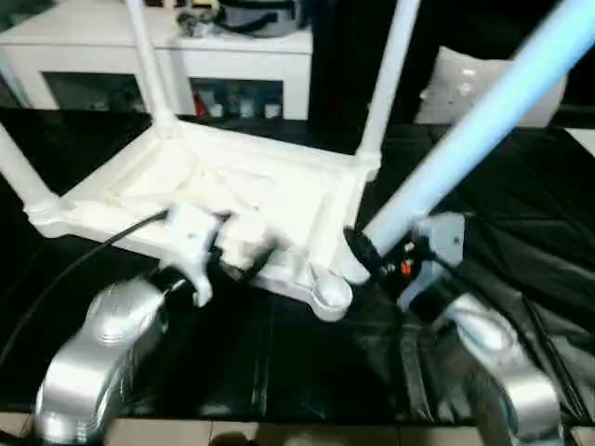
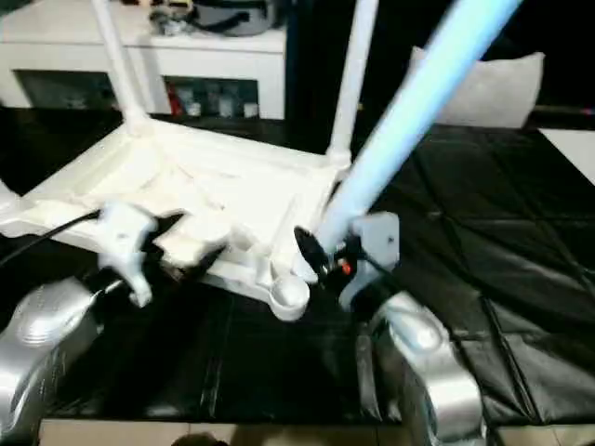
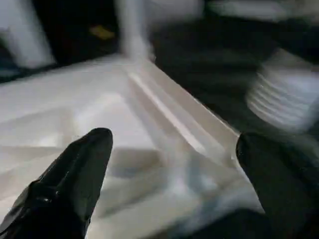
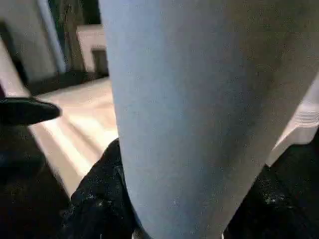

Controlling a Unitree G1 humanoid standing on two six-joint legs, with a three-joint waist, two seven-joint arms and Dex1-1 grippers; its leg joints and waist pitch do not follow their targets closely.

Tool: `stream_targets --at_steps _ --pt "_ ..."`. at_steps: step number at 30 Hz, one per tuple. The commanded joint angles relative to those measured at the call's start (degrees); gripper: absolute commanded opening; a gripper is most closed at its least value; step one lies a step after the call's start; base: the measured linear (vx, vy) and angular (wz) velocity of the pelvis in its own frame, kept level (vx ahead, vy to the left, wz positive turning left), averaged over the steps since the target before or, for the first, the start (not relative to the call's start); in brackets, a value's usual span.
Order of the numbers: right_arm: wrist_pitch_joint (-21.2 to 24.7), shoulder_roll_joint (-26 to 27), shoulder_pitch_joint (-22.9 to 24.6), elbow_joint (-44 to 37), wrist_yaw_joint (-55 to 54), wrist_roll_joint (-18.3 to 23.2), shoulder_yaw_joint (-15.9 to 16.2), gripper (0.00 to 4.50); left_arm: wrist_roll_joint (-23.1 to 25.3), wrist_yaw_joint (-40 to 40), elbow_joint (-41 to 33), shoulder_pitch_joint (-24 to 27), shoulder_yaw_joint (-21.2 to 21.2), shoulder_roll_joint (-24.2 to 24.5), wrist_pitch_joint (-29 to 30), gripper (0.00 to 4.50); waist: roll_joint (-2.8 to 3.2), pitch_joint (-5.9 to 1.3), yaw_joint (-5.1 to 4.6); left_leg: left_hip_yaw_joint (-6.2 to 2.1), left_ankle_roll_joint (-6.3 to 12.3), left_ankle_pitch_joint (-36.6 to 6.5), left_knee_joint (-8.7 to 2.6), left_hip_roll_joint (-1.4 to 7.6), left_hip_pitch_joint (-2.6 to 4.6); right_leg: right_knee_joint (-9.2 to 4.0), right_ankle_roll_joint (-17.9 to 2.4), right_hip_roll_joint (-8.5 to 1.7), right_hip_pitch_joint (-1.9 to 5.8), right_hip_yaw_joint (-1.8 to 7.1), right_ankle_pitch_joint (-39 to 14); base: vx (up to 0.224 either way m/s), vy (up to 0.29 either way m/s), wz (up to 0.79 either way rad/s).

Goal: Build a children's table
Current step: Rotate table base

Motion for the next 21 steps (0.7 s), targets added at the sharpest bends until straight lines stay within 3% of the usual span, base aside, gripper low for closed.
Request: stream_targets --at_steps 1,2,5,9,11,12,13,14,15,16,17,18,19,20,21 --pt "0.6 -1.4 -1.4 1.8 1.9 0.4 -0.6 1.89 1.3 -7.7 4.3 -3.4 -2.9 2.7 -0.6 4.50 0.86 -2.68 0.08 -1.58 -2.71 -15.5 -5.56 3.23 0.74 -5.52 -5.8 -5.66 0.43 2.73 -12.5 0.000 0.000 0.00" --pt "-0.1 -2.0 -1.8 2.5 2.7 0.2 -0.5 1.89 2.0 -11.0 6.1 -4.7 -4.4 4.2 -1.7 4.33 0.92 -2.76 0.16 -1.38 -2.74 -15.3 -5.38 3.19 0.91 -5.41 -6.2 -5.64 0.12 2.79 -11.3 0.000 0.000 0.00" --pt "-1.2 -2.7 -2.0 3.2 3.7 0.1 -0.6 1.89 2.9 -15.8 8.8 -6.3 -6.5 6.2 -4.0 4.12 0.66 -2.89 0.29 -0.92 -1.99 -11.8 -5.13 3.36 0.48 -5.05 -8.2 -5.98 0.61 2.84 -5.3 0.000 0.000 0.00" --pt "-1.9 -4.0 -1.7 3.7 5.8 0.8 -1.1 1.89 6.1 -25.2 16.8 -11.0 -12.0 8.9 -10.3 3.70 0.83 -3.44 0.36 -0.61 -1.25 -7.3 -4.62 3.43 0.54 -4.17 -8.9 -5.61 0.88 2.59 3.7 0.000 0.000 0.00" --pt "-1.9 -4.0 -1.7 3.7 5.8 0.8 -1.1 1.89 6.1 -25.2 16.8 -11.0 -12.0 8.9 -10.3 3.60 0.76 -3.39 0.42 -0.53 -1.04 -7.2 -4.63 3.36 0.54 -4.21 -8.9 -5.63 1.02 2.58 4.6 0.000 0.000 0.00" --pt "-2.1 -4.7 -1.3 3.5 6.8 1.1 -1.0 1.89 9.3 -27.1 22.5 -14.0 -14.7 8.7 -14.8 3.50 0.99 -3.47 0.41 -0.57 -1.06 -6.8 -4.57 3.46 0.49 -4.02 -9.4 -5.78 1.11 2.49 5.9 0.000 0.000 0.00" --pt "-2.2 -5.1 -1.1 3.5 7.2 1.3 -1.0 1.89 10.8 -27.8 25.8 -15.7 -15.8 8.1 -17.3 3.30 0.92 -3.24 0.43 -0.40 -0.58 -7.6 -4.53 3.23 0.60 -4.71 -8.7 -5.51 1.01 2.62 4.2 0.000 0.000 0.00" --pt "-2.2 -5.2 -1.0 3.4 7.4 1.3 -0.9 1.89 11.2 -28.2 26.9 -16.4 -16.1 7.9 -18.0 3.30 0.95 -3.45 0.53 -0.33 -0.89 -8.0 -4.46 3.45 0.84 -4.40 -8.8 -5.69 1.08 2.65 4.4 0.000 0.000 0.00" --pt "-2.3 -5.8 -0.4 2.9 8.2 1.7 -1.0 1.89 13.6 -29.8 32.9 -19.9 -17.9 6.7 -22.1 3.22 1.44 -3.41 0.62 -0.46 -1.32 -8.1 -4.57 3.60 0.67 -4.38 -9.1 -5.88 1.17 2.58 4.3 0.000 0.000 0.00" --pt "-2.3 -5.9 -0.4 2.8 8.3 1.7 -1.0 1.89 13.7 -29.9 33.3 -20.1 -18.0 6.6 -22.3 3.14 1.09 -3.38 0.54 -0.34 -1.29 -8.4 -4.60 3.58 0.73 -4.59 -9.1 -5.81 1.21 2.60 4.1 0.000 0.000 0.00" --pt "-2.3 -6.1 -0.2 2.5 8.6 1.9 -1.0 1.89 14.4 -30.6 35.2 -21.3 -18.6 6.2 -23.4 3.04 1.59 -3.50 0.66 -0.50 -1.49 -8.2 -4.54 3.68 0.71 -4.33 -9.3 -6.01 1.32 2.64 4.4 0.000 0.000 0.00" --pt "-2.4 -6.5 0.3 2.1 9.1 2.1 -1.2 1.89 15.7 -31.5 39.0 -23.5 -19.5 5.5 -25.5 2.88 1.22 -3.42 0.62 -0.42 -1.58 -8.5 -4.64 3.78 0.63 -4.34 -9.9 -6.00 1.36 2.61 5.2 0.000 0.000 0.00" --pt "-2.4 -6.6 0.4 1.9 9.2 2.2 -1.2 1.89 16.3 -31.7 40.1 -24.2 -19.9 5.4 -26.4 2.88 1.22 -3.42 0.62 -0.42 -1.58 -8.5 -4.64 3.78 0.63 -4.34 -9.9 -6.00 1.36 2.61 5.2 0.000 0.000 0.00" --pt "-2.4 -6.9 0.7 1.7 9.5 2.3 -1.3 1.89 17.0 -32.3 42.7 -25.5 -20.5 5.0 -28.0 2.77 1.92 -3.59 0.73 -0.44 -1.84 -8.8 -4.44 3.80 0.75 -4.21 -10.4 -6.30 1.43 2.69 4.8 0.000 0.000 0.00" --pt "-2.5 -7.0 0.8 1.6 9.6 2.3 -1.4 1.89 17.4 -32.7 44.3 -26.3 -20.9 4.8 -29.1 2.77 1.56 -3.38 0.64 -0.33 -1.63 -9.0 -4.53 3.75 0.65 -4.57 -10.3 -6.13 1.38 2.71 4.2 0.000 0.000 0.00"
